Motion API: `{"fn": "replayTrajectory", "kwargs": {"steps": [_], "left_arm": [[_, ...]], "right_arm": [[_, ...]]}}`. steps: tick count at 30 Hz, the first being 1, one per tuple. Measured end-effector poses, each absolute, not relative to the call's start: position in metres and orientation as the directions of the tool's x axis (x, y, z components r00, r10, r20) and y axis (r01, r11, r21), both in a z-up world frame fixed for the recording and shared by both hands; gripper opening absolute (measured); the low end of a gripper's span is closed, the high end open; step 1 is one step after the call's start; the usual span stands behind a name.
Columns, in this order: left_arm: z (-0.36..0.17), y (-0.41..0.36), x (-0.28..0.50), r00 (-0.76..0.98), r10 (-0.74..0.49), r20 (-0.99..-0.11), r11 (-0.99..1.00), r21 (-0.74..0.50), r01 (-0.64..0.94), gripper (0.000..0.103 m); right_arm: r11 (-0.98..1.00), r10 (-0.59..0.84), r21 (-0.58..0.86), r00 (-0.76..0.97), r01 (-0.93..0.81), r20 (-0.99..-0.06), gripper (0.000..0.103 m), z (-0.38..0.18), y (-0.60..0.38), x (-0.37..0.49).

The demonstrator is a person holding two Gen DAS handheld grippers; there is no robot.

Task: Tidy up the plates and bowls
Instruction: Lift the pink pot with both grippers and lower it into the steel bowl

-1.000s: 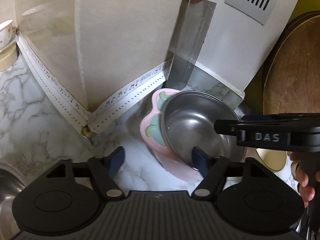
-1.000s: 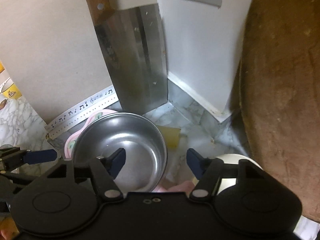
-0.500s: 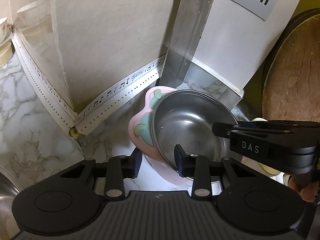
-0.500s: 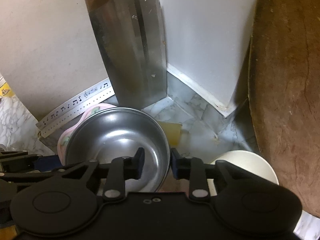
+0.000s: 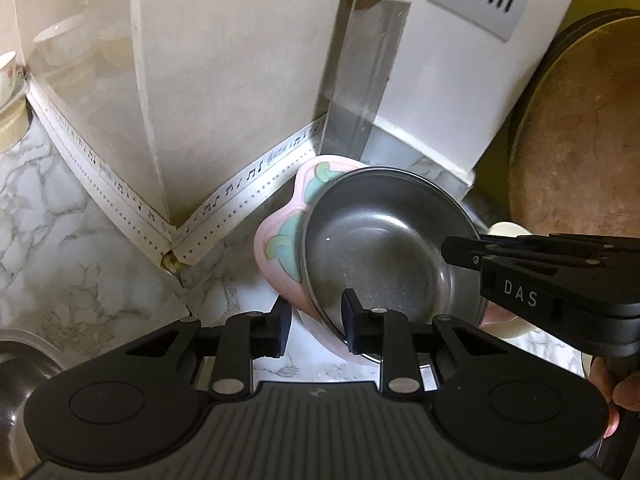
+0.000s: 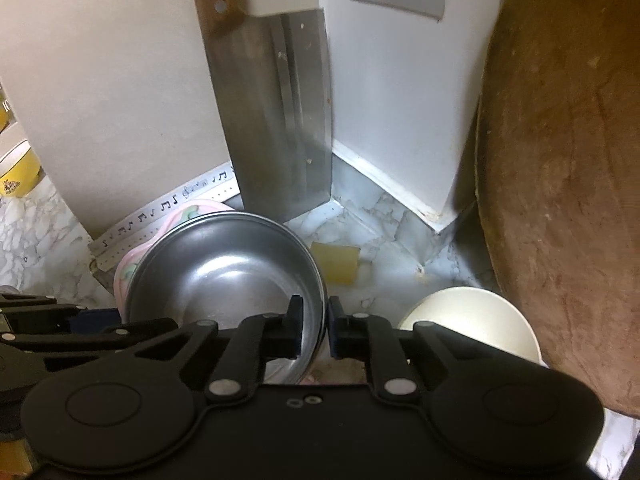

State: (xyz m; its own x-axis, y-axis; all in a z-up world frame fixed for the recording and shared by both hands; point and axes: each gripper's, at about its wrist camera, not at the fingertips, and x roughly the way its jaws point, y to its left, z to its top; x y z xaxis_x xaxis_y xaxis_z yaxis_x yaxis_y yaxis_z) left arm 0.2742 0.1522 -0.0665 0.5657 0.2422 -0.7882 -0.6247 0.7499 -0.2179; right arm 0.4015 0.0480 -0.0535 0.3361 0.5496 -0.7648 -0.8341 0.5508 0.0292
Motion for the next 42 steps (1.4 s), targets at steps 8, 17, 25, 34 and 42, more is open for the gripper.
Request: {"fn": "replayTrajectory", "kwargs": {"steps": [8, 17, 25, 34, 42], "left_arm": [[-0.039, 0.141, 0.249, 0.614, 0.217, -0.759, 0.785, -0.239, -0.572, 0.024], [-0.006, 0.134, 0.202, 0.653, 0.202, -0.73, 0.812, -0.247, -0.528, 0.024], [0.008, 0.145, 0.15, 0.669, 0.194, -0.717, 0.824, -0.25, -0.508, 0.024], [0.01, 0.164, 0.087, 0.653, 0.216, -0.726, 0.818, -0.231, -0.527, 0.024], [-0.004, 0.188, 0.042, 0.613, 0.242, -0.752, 0.8, -0.203, -0.565, 0.024]], "right_arm": [[0.594, 0.55, 0.015, 0.392, -0.805, -0.738, 0.014, -0.02, 0.03, 0.374], [0.624, 0.548, -0.016, 0.453, -0.781, -0.703, 0.014, 0.018, 0.012, 0.322], [0.631, 0.553, -0.027, 0.474, -0.776, -0.685, 0.014, 0.04, 0.015, 0.267], [0.615, 0.573, -0.011, 0.456, -0.789, -0.681, 0.014, 0.04, 0.036, 0.207], [0.585, 0.588, 0.024, 0.404, -0.81, -0.701, 0.014, 0.025, 0.067, 0.165]]}}
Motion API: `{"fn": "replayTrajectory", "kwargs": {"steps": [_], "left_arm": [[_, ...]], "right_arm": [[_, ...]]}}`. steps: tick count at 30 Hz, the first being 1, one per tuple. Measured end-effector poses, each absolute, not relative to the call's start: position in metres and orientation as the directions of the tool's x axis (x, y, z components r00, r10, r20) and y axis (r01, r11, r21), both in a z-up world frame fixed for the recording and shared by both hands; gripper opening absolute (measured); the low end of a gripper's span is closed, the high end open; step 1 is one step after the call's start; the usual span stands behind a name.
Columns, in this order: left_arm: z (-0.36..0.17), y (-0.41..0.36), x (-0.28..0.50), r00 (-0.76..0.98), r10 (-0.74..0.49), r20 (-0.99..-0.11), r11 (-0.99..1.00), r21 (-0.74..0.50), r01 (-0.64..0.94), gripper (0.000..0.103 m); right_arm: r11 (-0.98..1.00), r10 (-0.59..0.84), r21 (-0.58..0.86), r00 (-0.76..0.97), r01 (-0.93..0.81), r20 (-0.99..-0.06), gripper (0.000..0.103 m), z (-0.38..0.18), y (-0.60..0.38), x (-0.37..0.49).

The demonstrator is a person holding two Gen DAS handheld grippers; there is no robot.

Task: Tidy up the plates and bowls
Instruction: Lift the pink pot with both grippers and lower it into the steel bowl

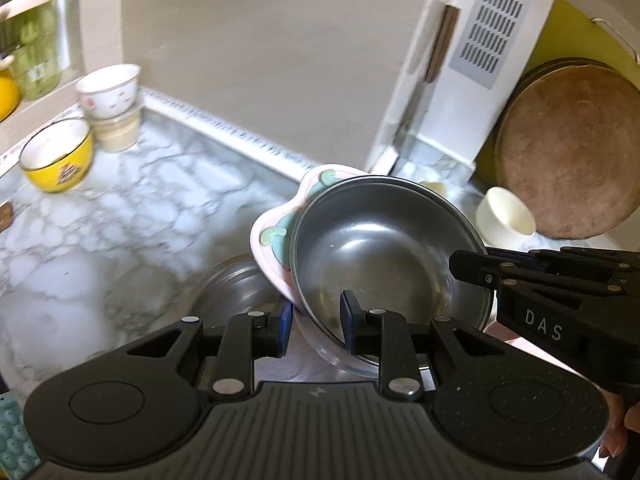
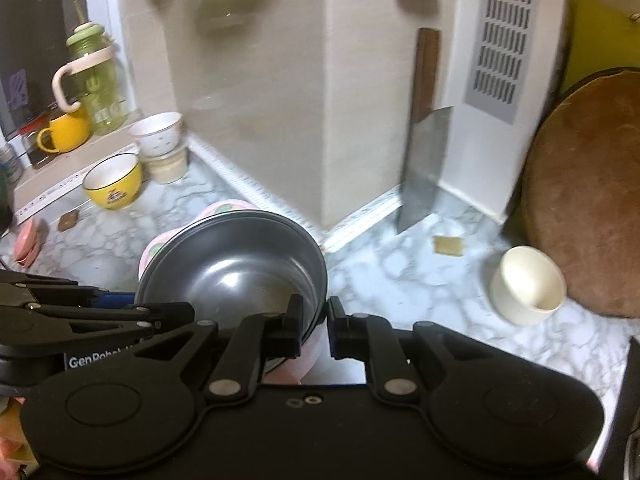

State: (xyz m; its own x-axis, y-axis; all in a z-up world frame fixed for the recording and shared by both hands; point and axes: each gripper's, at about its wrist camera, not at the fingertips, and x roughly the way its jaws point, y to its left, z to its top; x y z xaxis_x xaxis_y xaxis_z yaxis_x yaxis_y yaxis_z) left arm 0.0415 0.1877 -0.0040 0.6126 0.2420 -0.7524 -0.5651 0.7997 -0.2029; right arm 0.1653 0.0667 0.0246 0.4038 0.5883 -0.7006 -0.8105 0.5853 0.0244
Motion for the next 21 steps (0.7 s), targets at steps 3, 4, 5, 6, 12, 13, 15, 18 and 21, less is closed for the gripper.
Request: {"fn": "replayTrajectory", "kwargs": {"steps": [3, 4, 5, 6, 12, 13, 15, 18, 21], "left_arm": [[-0.012, 0.198, 0.032, 0.585, 0.237, -0.775, 0.791, -0.195, -0.58, 0.024], [-0.015, 0.199, 0.028, 0.578, 0.238, -0.781, 0.79, -0.19, -0.583, 0.024], [-0.018, 0.201, 0.026, 0.569, 0.239, -0.787, 0.788, -0.185, -0.587, 0.024], [-0.021, 0.203, 0.023, 0.56, 0.239, -0.793, 0.787, -0.18, -0.591, 0.024], [-0.041, 0.214, 0.019, 0.525, 0.241, -0.816, 0.775, -0.164, -0.611, 0.024], [-0.044, 0.215, 0.02, 0.521, 0.245, -0.817, 0.775, -0.158, -0.612, 0.024], [-0.048, 0.216, 0.02, 0.515, 0.25, -0.82, 0.771, -0.153, -0.618, 0.024], [-0.054, 0.219, 0.022, 0.508, 0.249, -0.825, 0.77, -0.149, -0.62, 0.024], [-0.059, 0.22, 0.024, 0.5, 0.247, -0.83, 0.77, -0.145, -0.621, 0.024]], "right_arm": [[0.582, 0.59, 0.052, 0.377, -0.812, -0.714, 0.014, 0.014, 0.076, 0.156], [0.58, 0.588, 0.056, 0.37, -0.813, -0.72, 0.014, 0.011, 0.079, 0.152], [0.579, 0.585, 0.062, 0.361, -0.813, -0.726, 0.014, 0.007, 0.082, 0.15], [0.578, 0.582, 0.07, 0.351, -0.813, -0.733, 0.014, 0.003, 0.084, 0.148], [0.582, 0.564, 0.092, 0.32, -0.808, -0.761, 0.014, -0.02, 0.1, 0.14], [0.584, 0.561, 0.093, 0.318, -0.806, -0.764, 0.014, -0.023, 0.102, 0.14], [0.585, 0.556, 0.094, 0.314, -0.806, -0.769, 0.014, -0.029, 0.105, 0.14], [0.588, 0.549, 0.1, 0.306, -0.802, -0.778, 0.014, -0.036, 0.109, 0.141], [0.587, 0.546, 0.099, 0.302, -0.804, -0.782, 0.014, -0.04, 0.111, 0.142]]}}
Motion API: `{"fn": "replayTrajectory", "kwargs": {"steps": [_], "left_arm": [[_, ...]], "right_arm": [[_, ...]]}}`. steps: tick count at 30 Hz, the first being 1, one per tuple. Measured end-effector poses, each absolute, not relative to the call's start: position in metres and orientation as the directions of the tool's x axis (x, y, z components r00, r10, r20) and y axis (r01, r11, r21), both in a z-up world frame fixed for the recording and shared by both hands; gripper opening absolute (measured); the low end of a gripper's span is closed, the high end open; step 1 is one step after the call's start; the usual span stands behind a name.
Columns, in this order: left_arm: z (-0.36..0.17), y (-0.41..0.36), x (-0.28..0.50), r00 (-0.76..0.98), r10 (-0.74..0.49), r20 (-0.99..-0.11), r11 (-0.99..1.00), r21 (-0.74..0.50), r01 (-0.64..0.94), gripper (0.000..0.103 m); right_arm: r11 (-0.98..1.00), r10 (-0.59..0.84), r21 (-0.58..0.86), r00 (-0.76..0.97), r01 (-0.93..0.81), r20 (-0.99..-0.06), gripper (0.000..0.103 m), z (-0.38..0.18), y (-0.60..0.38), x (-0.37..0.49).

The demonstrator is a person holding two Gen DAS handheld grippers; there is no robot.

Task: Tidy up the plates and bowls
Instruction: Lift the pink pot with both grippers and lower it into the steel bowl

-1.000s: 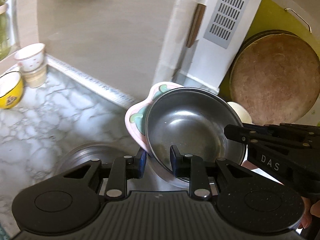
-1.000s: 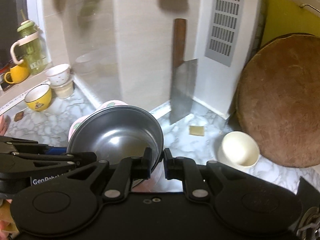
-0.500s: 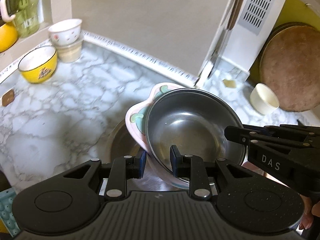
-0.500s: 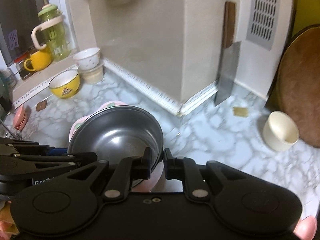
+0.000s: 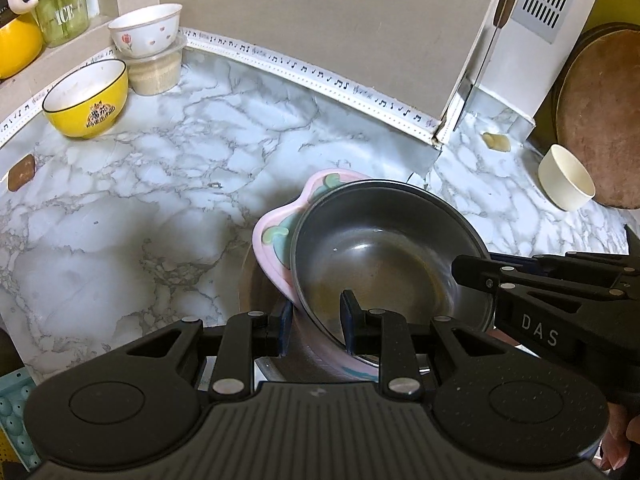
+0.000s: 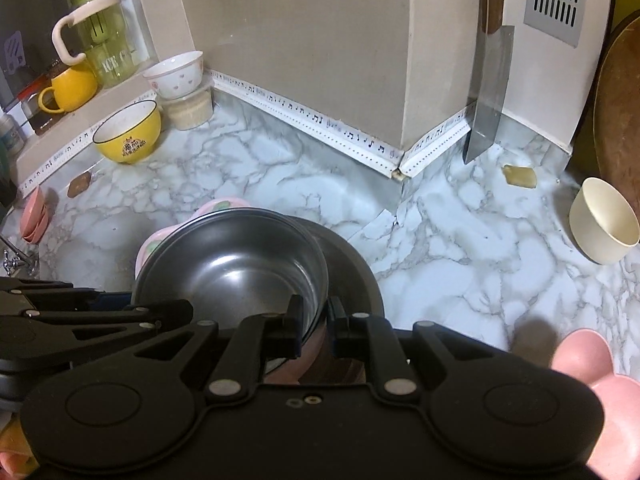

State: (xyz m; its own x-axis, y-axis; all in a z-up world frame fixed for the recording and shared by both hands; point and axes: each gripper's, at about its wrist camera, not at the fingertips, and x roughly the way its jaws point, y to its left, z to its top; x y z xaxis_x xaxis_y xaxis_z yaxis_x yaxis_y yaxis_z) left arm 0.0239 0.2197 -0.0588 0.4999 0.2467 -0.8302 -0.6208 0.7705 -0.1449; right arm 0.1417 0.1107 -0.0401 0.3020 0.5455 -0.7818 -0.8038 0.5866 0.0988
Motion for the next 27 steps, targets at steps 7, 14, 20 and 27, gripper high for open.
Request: {"fn": "replayTrajectory", "kwargs": {"steps": [7, 14, 20, 27], "left_arm": [[-0.069, 0.223, 0.025, 0.494, 0.242, -0.835, 0.767, -0.147, -0.624, 0.024], [-0.074, 0.225, 0.024, 0.495, 0.242, -0.834, 0.764, -0.151, -0.627, 0.024], [-0.074, 0.227, 0.025, 0.495, 0.231, -0.838, 0.763, -0.159, -0.626, 0.024], [-0.071, 0.228, 0.023, 0.507, 0.23, -0.831, 0.767, -0.166, -0.62, 0.024]], "right_arm": [[0.585, 0.539, 0.11, 0.283, -0.804, -0.794, 0.014, -0.049, 0.113, 0.144], [0.583, 0.533, 0.109, 0.278, -0.805, -0.799, 0.014, -0.054, 0.116, 0.145], [0.581, 0.531, 0.112, 0.272, -0.806, -0.802, 0.014, -0.055, 0.116, 0.148], [0.571, 0.551, 0.115, 0.275, -0.813, -0.788, 0.014, -0.047, 0.112, 0.148]]}}
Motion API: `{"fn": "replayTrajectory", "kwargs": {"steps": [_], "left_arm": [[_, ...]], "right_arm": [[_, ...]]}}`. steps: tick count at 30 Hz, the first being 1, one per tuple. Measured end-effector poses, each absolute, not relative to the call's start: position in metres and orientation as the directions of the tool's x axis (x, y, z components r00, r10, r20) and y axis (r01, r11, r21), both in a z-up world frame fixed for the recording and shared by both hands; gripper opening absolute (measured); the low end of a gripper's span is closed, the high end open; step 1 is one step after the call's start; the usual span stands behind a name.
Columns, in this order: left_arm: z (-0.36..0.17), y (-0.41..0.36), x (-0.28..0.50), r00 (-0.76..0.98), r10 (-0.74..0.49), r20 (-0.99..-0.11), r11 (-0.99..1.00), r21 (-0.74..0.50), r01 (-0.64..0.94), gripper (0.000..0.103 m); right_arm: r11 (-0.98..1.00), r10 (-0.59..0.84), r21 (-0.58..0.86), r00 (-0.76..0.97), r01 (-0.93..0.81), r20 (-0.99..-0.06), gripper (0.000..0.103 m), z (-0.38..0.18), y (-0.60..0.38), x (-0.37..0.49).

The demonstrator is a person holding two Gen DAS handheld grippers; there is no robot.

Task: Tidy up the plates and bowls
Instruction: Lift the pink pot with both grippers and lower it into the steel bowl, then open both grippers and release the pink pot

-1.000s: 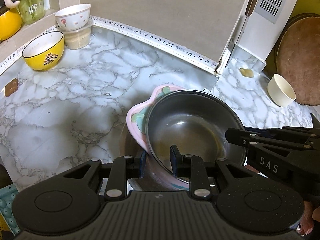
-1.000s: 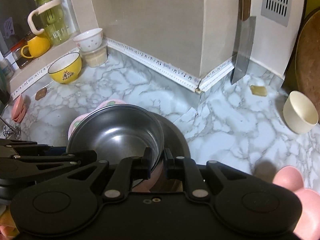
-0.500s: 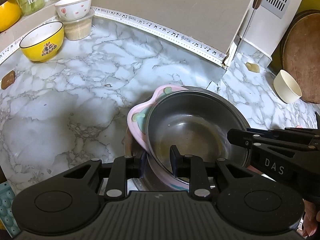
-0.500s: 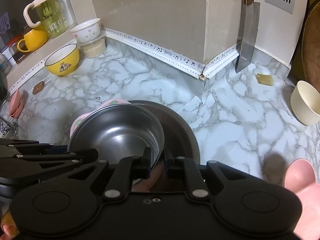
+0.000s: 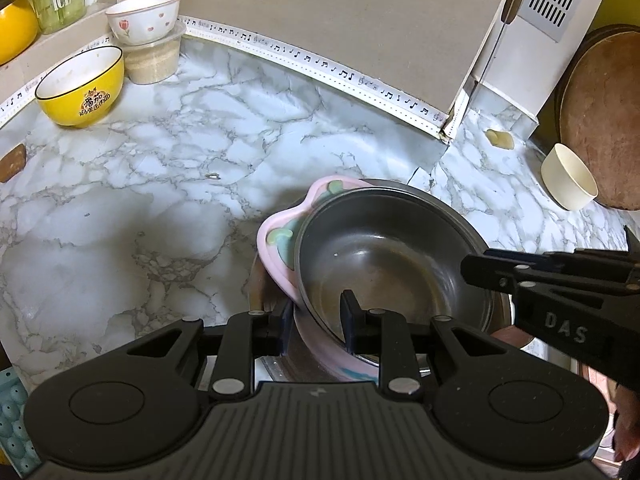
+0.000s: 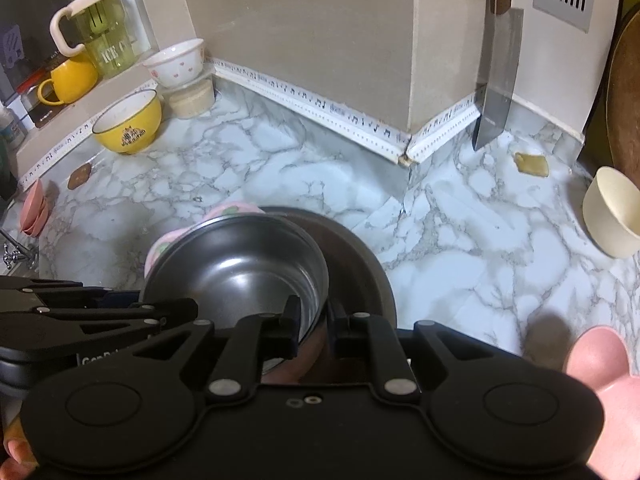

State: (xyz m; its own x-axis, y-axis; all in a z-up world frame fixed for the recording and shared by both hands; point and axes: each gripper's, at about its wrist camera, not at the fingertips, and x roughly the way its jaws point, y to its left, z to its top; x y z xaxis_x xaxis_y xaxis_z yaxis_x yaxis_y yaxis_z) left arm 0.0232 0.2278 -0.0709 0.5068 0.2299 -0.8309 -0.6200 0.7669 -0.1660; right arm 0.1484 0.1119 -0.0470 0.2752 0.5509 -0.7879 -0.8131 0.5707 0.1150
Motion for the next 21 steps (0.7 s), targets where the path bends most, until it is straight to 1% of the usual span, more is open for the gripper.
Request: {"fn": "replayTrajectory", "kwargs": {"steps": [5, 13, 14, 15, 16, 17, 18, 21], "left_arm": [[-0.068, 0.225, 0.019, 0.518, 0.23, -0.824, 0.779, -0.163, -0.605, 0.024], [-0.056, 0.22, 0.009, 0.541, 0.243, -0.805, 0.803, -0.146, -0.577, 0.03], [-0.053, 0.218, 0.007, 0.545, 0.248, -0.801, 0.805, -0.143, -0.575, 0.033], [-0.051, 0.218, 0.006, 0.551, 0.25, -0.796, 0.807, -0.143, -0.573, 0.042], [-0.047, 0.217, 0.004, 0.559, 0.254, -0.789, 0.81, -0.142, -0.568, 0.053], [-0.044, 0.216, 0.002, 0.569, 0.261, -0.78, 0.813, -0.14, -0.565, 0.057], [-0.04, 0.214, 0.0, 0.581, 0.268, -0.768, 0.816, -0.14, -0.561, 0.06], [-0.03, 0.209, 0.001, 0.6, 0.273, -0.752, 0.828, -0.134, -0.545, 0.06]], "right_arm": [[0.548, 0.567, 0.111, 0.27, -0.829, -0.778, 0.015, -0.039, 0.107, 0.145], [0.527, 0.624, 0.149, 0.262, -0.837, -0.736, 0.015, -0.023, 0.09, 0.146], [0.523, 0.632, 0.152, 0.261, -0.839, -0.73, 0.015, -0.021, 0.087, 0.146], [0.517, 0.64, 0.157, 0.258, -0.842, -0.724, 0.015, -0.018, 0.085, 0.146], [0.514, 0.646, 0.159, 0.259, -0.843, -0.718, 0.015, -0.016, 0.083, 0.145], [0.511, 0.654, 0.163, 0.259, -0.844, -0.711, 0.015, -0.014, 0.08, 0.145], [0.505, 0.662, 0.165, 0.257, -0.847, -0.704, 0.015, -0.011, 0.078, 0.145], [0.495, 0.686, 0.177, 0.258, -0.851, -0.68, 0.016, -0.004, 0.069, 0.146]]}}
